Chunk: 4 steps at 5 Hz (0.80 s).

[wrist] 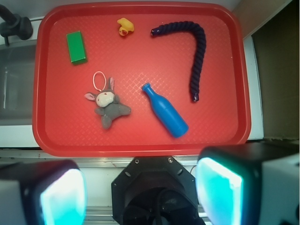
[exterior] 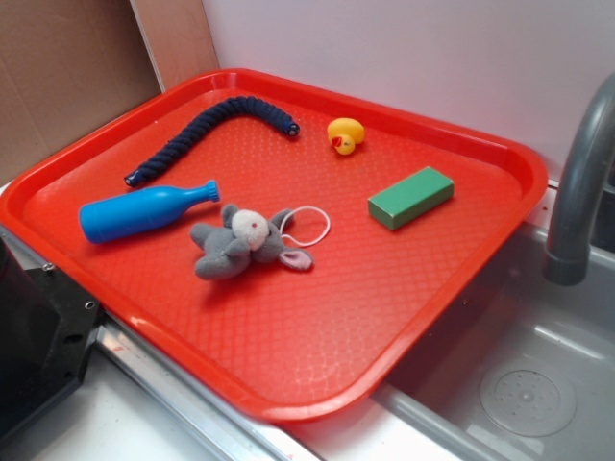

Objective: Grab the blue rope.

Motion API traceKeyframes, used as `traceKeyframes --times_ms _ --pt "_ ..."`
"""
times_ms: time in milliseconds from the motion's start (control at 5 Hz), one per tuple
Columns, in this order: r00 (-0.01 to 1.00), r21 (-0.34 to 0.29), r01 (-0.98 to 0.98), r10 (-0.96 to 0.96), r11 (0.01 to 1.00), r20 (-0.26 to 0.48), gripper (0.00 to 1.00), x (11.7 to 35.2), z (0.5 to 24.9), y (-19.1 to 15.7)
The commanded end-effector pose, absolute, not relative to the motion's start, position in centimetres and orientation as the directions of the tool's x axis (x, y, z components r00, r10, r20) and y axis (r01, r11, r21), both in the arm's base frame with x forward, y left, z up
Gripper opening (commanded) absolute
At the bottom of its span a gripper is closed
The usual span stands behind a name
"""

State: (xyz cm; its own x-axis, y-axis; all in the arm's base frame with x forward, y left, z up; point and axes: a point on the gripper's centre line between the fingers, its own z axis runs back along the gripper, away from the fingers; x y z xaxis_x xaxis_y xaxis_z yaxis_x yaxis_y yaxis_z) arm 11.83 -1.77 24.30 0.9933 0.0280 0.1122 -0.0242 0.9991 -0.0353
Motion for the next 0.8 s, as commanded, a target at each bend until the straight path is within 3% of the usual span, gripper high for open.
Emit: traceKeyframes --times_ms 0,200,400,600 --pt "0.993 -0.035 -0.024 0.028 0.999 0.112 1.00 11.8 24.3 -1.8" --pt "0.990 -0.069 -0.060 0.068 0.996 0.120 1.00 16.3 24.9 -1.7" --pt "0.981 -0.039 -0.099 0.105 0.994 0.160 1.00 21.2 24.9 -0.6" --pt "0.970 0.024 -0.181 0.174 0.983 0.172 1.00 26.1 22.9 3.2"
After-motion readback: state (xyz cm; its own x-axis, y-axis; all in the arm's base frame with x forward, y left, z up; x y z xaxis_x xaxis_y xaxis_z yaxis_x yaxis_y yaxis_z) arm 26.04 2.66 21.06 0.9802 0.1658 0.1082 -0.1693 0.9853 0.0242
